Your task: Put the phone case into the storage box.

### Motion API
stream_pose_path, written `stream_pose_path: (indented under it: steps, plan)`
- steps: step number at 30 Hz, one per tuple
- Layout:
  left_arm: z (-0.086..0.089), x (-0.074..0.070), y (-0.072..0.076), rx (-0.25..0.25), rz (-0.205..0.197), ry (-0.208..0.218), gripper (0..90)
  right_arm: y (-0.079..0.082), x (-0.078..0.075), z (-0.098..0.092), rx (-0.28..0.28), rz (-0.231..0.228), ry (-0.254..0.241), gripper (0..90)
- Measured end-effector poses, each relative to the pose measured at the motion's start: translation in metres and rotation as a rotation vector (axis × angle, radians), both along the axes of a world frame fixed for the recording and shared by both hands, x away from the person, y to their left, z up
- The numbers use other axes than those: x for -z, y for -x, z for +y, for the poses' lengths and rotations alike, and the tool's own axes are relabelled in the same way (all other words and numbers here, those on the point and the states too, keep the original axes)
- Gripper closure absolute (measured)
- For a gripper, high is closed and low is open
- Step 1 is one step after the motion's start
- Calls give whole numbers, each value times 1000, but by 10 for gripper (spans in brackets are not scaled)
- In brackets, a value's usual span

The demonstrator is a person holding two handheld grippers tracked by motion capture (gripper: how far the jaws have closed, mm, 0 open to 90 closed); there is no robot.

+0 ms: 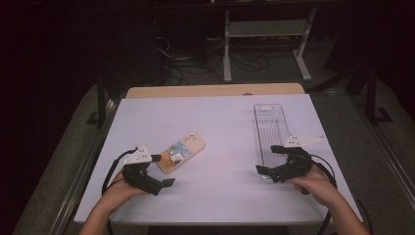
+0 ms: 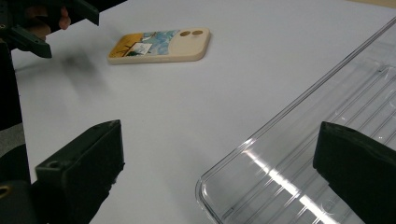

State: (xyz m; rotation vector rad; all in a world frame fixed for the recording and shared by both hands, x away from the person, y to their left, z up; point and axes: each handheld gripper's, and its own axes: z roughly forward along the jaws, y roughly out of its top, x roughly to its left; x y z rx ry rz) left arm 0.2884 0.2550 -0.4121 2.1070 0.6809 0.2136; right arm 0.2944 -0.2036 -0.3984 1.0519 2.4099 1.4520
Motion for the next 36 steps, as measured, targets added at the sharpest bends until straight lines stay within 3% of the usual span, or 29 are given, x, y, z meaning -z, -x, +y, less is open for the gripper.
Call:
stream_pose_path:
  steps: [11, 19, 36]
  plan:
    - [0, -4, -6, -4, -1, -22, 0, 0, 0, 0, -1, -2, 3, 13]
    - [1, -8, -10, -21, -3, -12, 0, 0, 0, 0, 0, -2, 3, 14]
    - [-4, -23, -22, -47, -15, -32, 0, -1, 0, 0, 2, -2, 6, 13]
